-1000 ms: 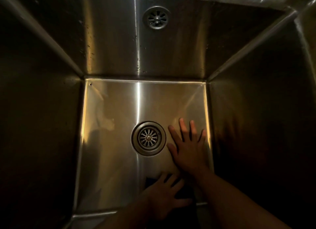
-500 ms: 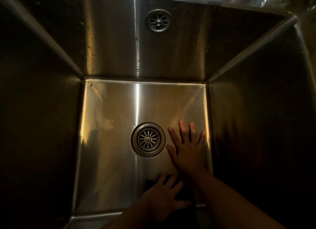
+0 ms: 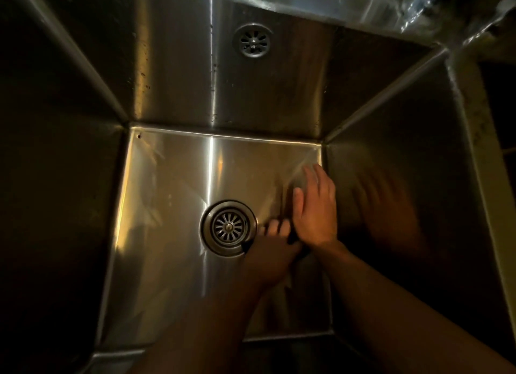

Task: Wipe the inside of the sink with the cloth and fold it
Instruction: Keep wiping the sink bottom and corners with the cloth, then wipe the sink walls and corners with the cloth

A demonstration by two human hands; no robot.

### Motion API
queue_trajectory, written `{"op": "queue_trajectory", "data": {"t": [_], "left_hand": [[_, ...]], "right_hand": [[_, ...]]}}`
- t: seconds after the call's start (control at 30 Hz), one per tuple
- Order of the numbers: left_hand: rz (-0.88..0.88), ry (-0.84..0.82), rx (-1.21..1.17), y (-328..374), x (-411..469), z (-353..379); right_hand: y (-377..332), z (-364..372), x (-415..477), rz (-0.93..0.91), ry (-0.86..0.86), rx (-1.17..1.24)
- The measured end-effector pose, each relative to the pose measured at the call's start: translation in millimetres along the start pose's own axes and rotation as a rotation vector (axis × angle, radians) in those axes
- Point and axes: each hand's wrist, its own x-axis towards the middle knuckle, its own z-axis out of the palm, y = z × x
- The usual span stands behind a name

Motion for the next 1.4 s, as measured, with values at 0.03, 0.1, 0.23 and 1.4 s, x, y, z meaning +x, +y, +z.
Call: {"op": "queue_trajectory", "data": {"t": [0.03, 0.1, 0.23, 1.4], "left_hand": [[-0.044, 0.064, -0.019, -13.6, 1.3, -13.0], [-0.139, 0.119, -0.023, -46.9, -3.1, -35.4], [-0.462, 0.222, -0.040, -107.0, -34.7, -69.6], [-0.767, 0.554, -1.155, -34.2, -44.0, -84.2]], "right_hand": [[-1.5, -3.4, 1.1, 0.013, 0.025, 0.026], [-5.9, -7.9, -1.8, 0.060, 0.068, 0.074], [-11.2, -10.1, -18.8, 0.146, 0.079, 0.109], [-70.5, -60.1, -22.7, 0.857, -0.336, 1.063]]}}
